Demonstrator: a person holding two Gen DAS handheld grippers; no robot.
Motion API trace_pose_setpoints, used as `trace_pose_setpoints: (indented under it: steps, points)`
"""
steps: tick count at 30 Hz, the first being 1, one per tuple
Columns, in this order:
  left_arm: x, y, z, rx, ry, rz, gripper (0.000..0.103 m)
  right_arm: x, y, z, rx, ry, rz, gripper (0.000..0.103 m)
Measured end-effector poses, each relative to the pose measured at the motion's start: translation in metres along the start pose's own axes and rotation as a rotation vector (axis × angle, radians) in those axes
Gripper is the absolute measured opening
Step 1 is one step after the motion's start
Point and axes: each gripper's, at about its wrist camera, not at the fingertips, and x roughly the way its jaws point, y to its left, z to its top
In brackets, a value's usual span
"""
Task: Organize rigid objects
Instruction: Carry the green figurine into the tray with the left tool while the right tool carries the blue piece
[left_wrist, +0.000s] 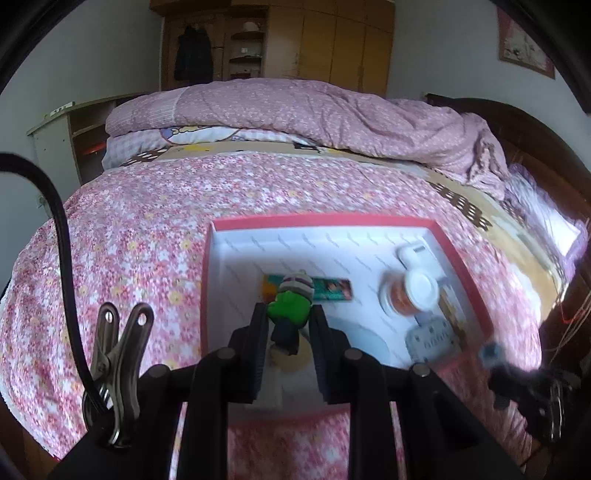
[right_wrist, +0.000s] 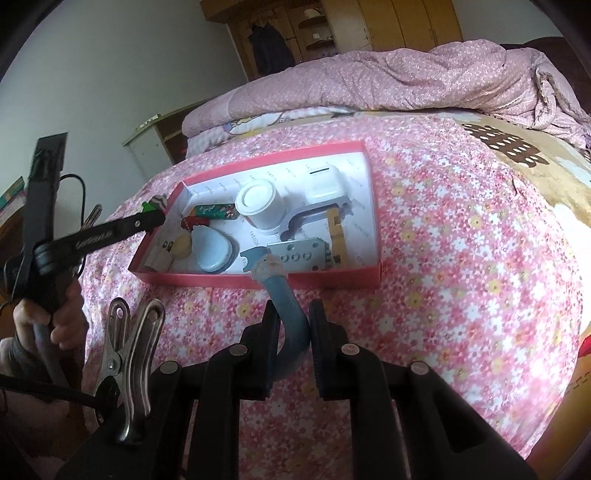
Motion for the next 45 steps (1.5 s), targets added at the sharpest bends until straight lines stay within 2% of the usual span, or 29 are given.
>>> trace_pose_setpoints:
  steps: [8,14,17,19,20,22,25,29,34,45]
  points:
    - [0.019,0.004,0.026,0.004,-0.037,0.018,0.023,0.003,-0.001,0.024,-0.011,-0.033,-0.005,0.017]
    - [0.053,0.007,0.029,-0.001,0.009,0.051,0.023,0.01,0.001,0.038,0.0,-0.04,-0.008,0.017]
    - [0.066,0.011,0.026,-0.028,0.04,0.043,0.024,0.013,0.001,0.042,-0.005,-0.037,-0.018,0.017]
    - [0.068,0.012,0.023,-0.043,0.03,0.04,0.024,0.018,-0.001,0.046,-0.001,-0.032,-0.022,0.017]
    - [0.067,0.012,0.022,-0.044,0.025,0.044,0.026,0.021,-0.003,0.048,0.003,-0.029,-0.024,0.017]
    - [0.068,0.012,0.022,-0.039,0.031,0.041,0.037,0.026,-0.005,0.052,0.015,-0.023,-0.028,0.017]
    - [0.069,0.014,0.02,-0.056,0.038,0.038,0.049,0.034,-0.01,0.059,0.033,-0.012,-0.03,0.017]
    - [0.069,0.013,0.019,-0.052,0.041,0.033,0.051,0.048,-0.013,0.067,0.05,0.013,-0.019,0.017]
    - [0.071,0.006,0.018,-0.021,0.045,0.035,0.061,0.065,-0.01,0.082,0.037,0.022,-0.021,0.017]
    - [0.071,0.006,0.019,-0.027,0.052,0.033,0.063,0.092,0.001,0.107,0.002,0.046,-0.002,0.017]
